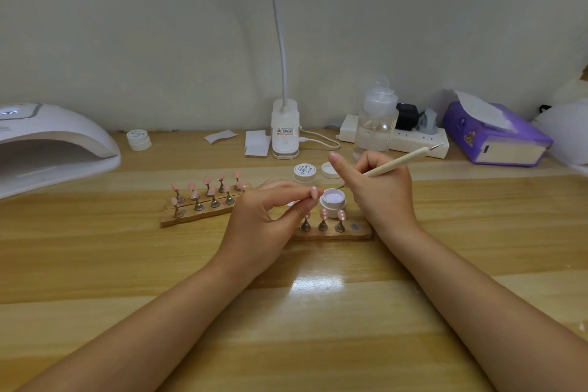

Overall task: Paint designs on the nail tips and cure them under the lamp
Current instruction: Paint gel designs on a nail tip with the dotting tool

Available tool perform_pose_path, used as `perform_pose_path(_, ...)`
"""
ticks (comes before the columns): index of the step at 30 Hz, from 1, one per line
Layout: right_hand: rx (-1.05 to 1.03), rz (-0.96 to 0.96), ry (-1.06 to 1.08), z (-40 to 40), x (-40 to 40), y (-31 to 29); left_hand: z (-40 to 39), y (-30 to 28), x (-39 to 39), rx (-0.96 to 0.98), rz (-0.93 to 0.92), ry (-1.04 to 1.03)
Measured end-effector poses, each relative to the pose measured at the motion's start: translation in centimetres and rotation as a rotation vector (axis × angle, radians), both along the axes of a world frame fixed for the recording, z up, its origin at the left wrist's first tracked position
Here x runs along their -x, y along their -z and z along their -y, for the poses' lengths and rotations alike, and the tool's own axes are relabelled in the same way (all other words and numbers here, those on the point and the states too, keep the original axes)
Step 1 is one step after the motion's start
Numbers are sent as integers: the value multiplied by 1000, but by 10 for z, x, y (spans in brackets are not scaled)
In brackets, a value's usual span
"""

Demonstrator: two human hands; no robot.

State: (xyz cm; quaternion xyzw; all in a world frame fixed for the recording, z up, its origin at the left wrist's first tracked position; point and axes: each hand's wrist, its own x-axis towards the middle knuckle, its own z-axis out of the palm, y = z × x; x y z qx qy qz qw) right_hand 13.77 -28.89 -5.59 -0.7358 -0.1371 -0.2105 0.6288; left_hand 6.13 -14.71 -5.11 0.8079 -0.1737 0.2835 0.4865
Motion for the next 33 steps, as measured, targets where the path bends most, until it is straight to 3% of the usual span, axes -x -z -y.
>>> perform_pose_path(14,-47,26,-35,0,8,-2,0,-1,0,9,-42,-3)
perform_pose_path(22,-299,-70,-303,-8,27,-26,-2,2,-2,1,-42,-2)
perform_pose_path(33,-177,-22,-329,-14,33,-24,-3,3,-3,8,7,17)
